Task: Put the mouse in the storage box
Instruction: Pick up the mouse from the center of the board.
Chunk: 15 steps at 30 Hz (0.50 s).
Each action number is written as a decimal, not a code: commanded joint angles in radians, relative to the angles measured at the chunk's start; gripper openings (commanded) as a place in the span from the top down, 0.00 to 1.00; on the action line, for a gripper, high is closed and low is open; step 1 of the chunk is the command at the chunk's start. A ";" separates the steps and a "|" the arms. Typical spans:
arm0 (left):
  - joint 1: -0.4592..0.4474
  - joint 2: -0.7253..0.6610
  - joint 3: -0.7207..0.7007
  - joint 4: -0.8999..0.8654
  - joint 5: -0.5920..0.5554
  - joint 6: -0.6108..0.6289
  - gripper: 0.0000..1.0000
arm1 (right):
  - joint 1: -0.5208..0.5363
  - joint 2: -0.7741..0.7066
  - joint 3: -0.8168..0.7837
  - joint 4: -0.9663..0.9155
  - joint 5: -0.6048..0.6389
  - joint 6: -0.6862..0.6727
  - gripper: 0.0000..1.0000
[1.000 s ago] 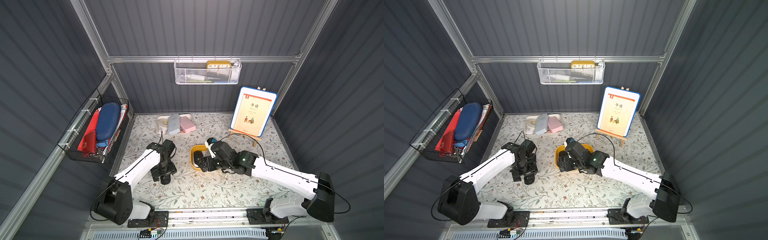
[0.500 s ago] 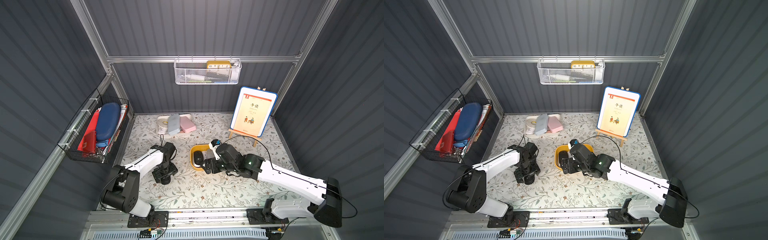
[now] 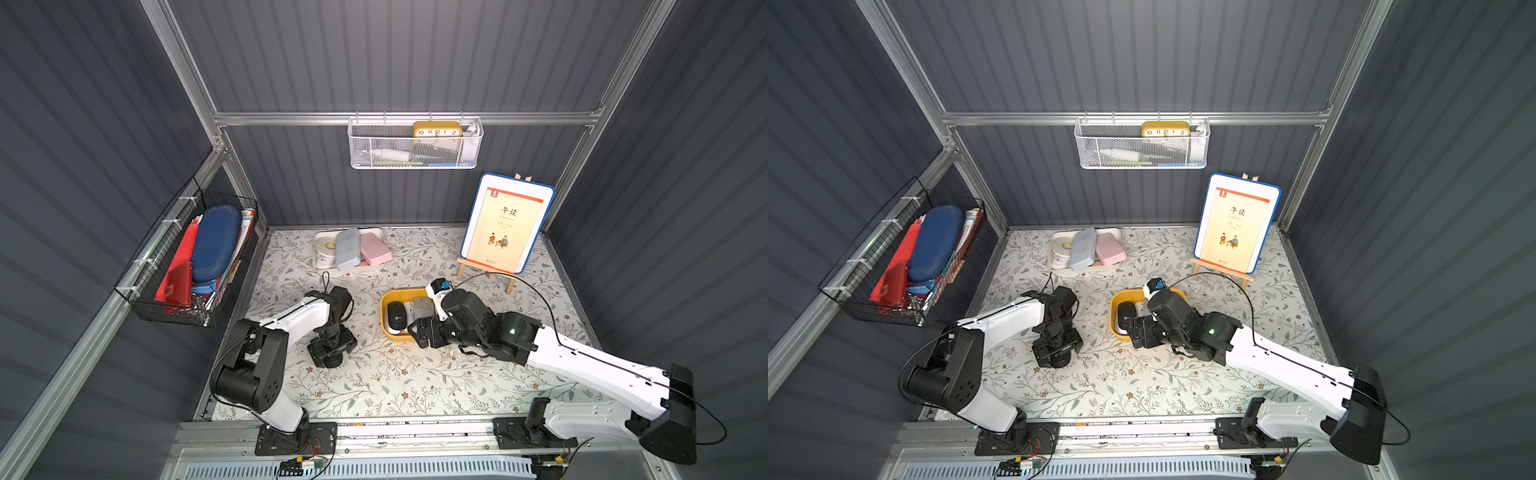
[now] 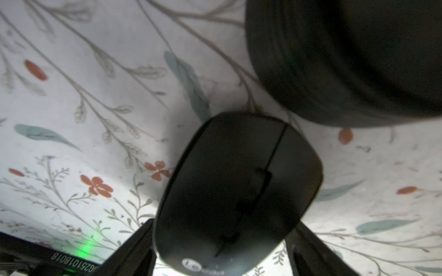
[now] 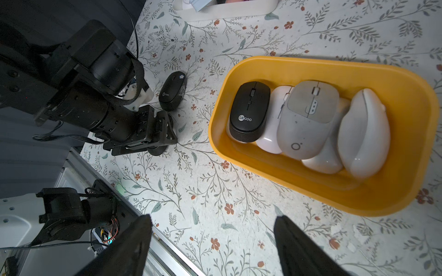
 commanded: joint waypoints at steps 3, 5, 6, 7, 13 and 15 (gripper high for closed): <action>0.004 0.024 0.005 0.050 0.033 0.063 0.20 | 0.003 0.007 0.003 -0.009 0.038 -0.007 0.15; 0.001 0.011 -0.007 0.067 0.065 0.058 0.21 | 0.003 0.007 0.003 -0.002 0.043 -0.009 0.15; -0.003 0.002 -0.008 0.067 0.067 0.054 0.22 | 0.003 0.007 0.003 0.005 0.041 -0.010 0.15; -0.008 -0.012 -0.008 0.064 0.066 0.055 0.22 | 0.003 0.029 0.003 0.013 0.039 -0.011 0.15; -0.004 -0.023 0.012 0.047 0.038 0.052 0.18 | 0.003 0.088 0.034 0.016 0.024 -0.011 0.15; -0.005 0.005 0.011 0.054 0.049 0.051 0.18 | 0.003 0.098 0.055 0.002 0.016 -0.011 0.15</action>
